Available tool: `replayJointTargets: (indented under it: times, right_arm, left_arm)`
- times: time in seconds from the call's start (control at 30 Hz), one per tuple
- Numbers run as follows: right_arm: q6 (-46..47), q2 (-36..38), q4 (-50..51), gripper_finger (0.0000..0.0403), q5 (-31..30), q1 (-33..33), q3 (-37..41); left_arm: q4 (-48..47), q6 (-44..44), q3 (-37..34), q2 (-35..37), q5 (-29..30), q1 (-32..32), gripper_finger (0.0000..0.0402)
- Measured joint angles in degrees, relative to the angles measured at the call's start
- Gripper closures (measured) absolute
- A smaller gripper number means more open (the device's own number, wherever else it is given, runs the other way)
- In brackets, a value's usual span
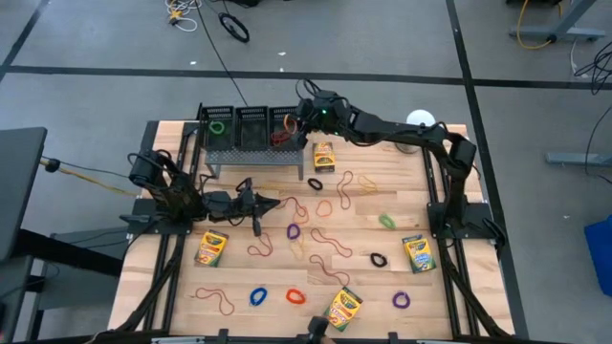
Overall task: Pick & Place Office Desk Supplies
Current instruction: Put the right orange rubber band into the right black bin, then put the left violet spiral keychain into the left black bin
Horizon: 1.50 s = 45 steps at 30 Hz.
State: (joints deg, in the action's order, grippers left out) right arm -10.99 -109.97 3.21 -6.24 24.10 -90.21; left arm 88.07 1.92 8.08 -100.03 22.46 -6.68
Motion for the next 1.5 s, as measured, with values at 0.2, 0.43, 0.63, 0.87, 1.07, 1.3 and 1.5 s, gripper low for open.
replayJointTargets:
  times: [0.2, 0.43, 0.63, 0.87, 1.07, 1.3, 1.5]
  right_arm:
    - [7.1, -0.1, -0.6, 0.031, 0.1, -0.4, 0.0]
    - [9.2, 1.0, -6.6, 0.0277, 0.0, -2.4, 0.0]
    - [5.0, 1.0, -5.4, 0.0324, -0.2, -7.2, 4.4]
    - [4.3, 2.0, -6.2, 0.0386, -3.3, -15.0, 8.5]
    - [4.8, 5.7, -6.3, 0.0398, -5.4, -20.1, 9.1]
    - [5.6, 8.7, -9.9, 0.0399, -7.2, -27.2, 13.9]
    - [7.7, 13.1, -26.5, 0.04, -7.9, -30.2, 32.7]
  left_arm:
    - [0.0, 0.0, 0.0, 0.0, 0.0, 0.0, 0.0392]
    - [0.0, 0.0, 0.0, 0.0, 0.0, 0.0, 0.0392]
    - [0.0, 0.0, 0.0, 0.0, 0.0, 0.0, 0.0392]
    - [0.0, 0.0, 0.0, 0.0, 0.0, 0.0, 0.0392]
    - [-0.1, 0.0, 0.0, 0.0, 0.0, 0.0, 0.0392]
    - [-0.9, 0.0, 0.0, 0.0, 0.0, 0.0, 0.0392]
    - [-1.6, 0.0, 0.3, 0.0, 0.0, 0.0, 0.0392]
